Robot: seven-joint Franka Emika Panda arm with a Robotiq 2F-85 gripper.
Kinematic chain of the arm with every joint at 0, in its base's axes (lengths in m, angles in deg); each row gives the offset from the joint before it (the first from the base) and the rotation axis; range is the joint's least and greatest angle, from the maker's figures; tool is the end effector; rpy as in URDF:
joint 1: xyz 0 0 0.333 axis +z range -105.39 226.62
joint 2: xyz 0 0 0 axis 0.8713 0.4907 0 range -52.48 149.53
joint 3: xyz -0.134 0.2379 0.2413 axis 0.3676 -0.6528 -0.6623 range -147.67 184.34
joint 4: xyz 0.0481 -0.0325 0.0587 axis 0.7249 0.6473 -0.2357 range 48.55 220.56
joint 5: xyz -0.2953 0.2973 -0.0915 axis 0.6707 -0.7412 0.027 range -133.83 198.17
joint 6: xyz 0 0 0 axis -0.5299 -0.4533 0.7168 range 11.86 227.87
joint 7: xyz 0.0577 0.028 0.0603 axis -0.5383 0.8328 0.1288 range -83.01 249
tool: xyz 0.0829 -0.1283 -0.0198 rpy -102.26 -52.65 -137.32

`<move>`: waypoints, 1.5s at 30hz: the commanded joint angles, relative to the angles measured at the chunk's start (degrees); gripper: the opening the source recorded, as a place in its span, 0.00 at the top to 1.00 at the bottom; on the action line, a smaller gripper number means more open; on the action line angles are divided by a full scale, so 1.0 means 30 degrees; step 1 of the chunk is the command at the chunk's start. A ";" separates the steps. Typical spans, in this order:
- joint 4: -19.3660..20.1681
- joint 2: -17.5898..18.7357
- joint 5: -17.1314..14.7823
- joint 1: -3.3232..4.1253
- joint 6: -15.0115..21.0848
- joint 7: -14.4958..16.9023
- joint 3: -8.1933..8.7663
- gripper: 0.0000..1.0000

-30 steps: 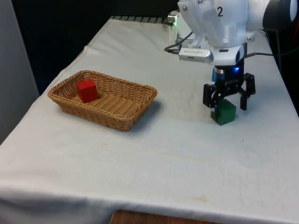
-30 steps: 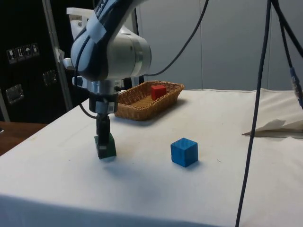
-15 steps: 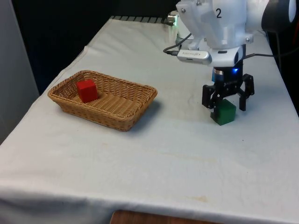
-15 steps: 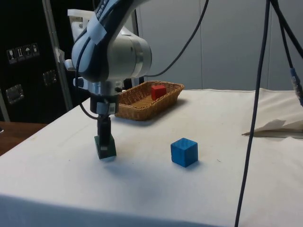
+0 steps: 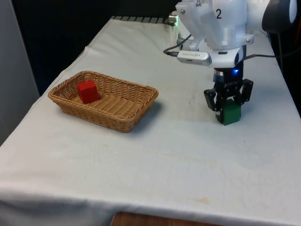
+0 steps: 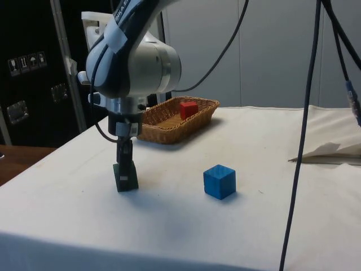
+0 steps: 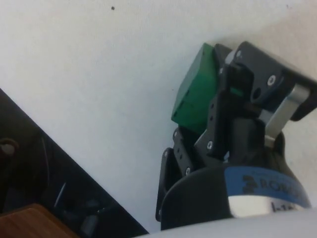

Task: Pick up exactly two blocks and place them into the basket.

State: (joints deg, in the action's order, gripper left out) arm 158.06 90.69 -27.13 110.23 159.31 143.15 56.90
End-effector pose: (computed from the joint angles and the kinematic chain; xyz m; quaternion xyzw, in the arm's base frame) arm 0.6447 0.1337 0.1271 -0.9603 -0.2596 -0.0929 0.0427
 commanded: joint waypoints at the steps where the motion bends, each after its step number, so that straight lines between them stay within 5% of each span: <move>1: 0.0057 0.0000 -0.0095 0.0019 0.0153 0.0115 -0.0057 1.00; 5: 0.0000 0.0000 0.0000 0.0000 0.0000 0.0000 0.0000 1.00; 7: 0.0344 -0.0439 0.0134 0.0286 0.0095 -0.0095 0.0210 1.00; 12: 0.1127 -0.1528 0.0649 0.0554 0.0172 -0.0420 0.0382 1.00; 13: 0.0688 -0.1127 0.0344 0.0115 0.0076 -0.0115 0.0019 1.00; 14: 0.1280 -0.1757 0.0783 0.0573 0.0210 -0.0516 0.0382 1.00; 18: 0.1872 -0.2693 0.1375 0.0611 0.0382 -0.0936 0.0286 1.00; 27: 0.2292 -0.4335 0.3170 0.0420 0.0267 -0.2406 0.0267 1.00; 32: 0.1986 -0.4794 0.3667 0.0038 0.0210 -0.2750 0.0172 1.00; 40: 0.1184 -0.5080 0.5023 -0.0191 -0.0955 -0.3591 0.1089 1.00; 42: 0.1127 -0.5061 0.4736 -0.0286 -0.0821 -0.3361 0.0898 1.00; 45: 0.0993 -0.5195 0.5424 -0.0286 -0.1261 -0.3686 0.1490 1.00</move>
State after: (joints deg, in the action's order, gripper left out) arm 160.98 75.28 -12.06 109.09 156.16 132.90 60.56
